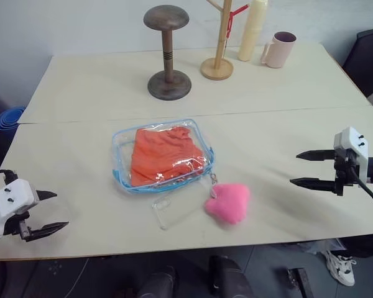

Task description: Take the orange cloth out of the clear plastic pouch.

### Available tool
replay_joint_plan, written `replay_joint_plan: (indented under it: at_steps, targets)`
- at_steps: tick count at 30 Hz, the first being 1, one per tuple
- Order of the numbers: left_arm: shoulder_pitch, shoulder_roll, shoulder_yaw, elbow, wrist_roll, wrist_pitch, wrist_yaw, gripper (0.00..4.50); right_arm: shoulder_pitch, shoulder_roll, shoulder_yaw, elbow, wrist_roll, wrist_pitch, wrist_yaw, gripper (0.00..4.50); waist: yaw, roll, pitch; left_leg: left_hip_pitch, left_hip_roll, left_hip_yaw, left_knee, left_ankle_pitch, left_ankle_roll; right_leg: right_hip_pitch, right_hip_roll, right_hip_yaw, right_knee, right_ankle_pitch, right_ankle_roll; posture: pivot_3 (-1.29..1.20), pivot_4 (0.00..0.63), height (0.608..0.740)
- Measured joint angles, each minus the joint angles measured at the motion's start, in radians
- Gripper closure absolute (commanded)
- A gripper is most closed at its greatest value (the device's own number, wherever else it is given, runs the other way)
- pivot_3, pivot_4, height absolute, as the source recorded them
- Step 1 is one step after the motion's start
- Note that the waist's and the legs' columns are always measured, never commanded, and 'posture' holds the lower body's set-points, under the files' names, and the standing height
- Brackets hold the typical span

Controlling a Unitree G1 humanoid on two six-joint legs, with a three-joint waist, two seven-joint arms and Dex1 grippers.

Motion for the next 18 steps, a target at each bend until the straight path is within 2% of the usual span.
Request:
replay_joint_plan:
  at_steps: [18]
  targets:
    - [-0.021,-0.043,-0.019,-0.013,0.006,0.018,0.036,0.07,-0.018,0.021,0.002,0.002,-0.016,-0.020,-0.032,0.00,0.001,0.000,0.000,0.000,0.000,0.000,0.000,0.000,0.000,0.000,0.000,0.000,0.001,0.000,0.000,0.00,0.150,0.740]
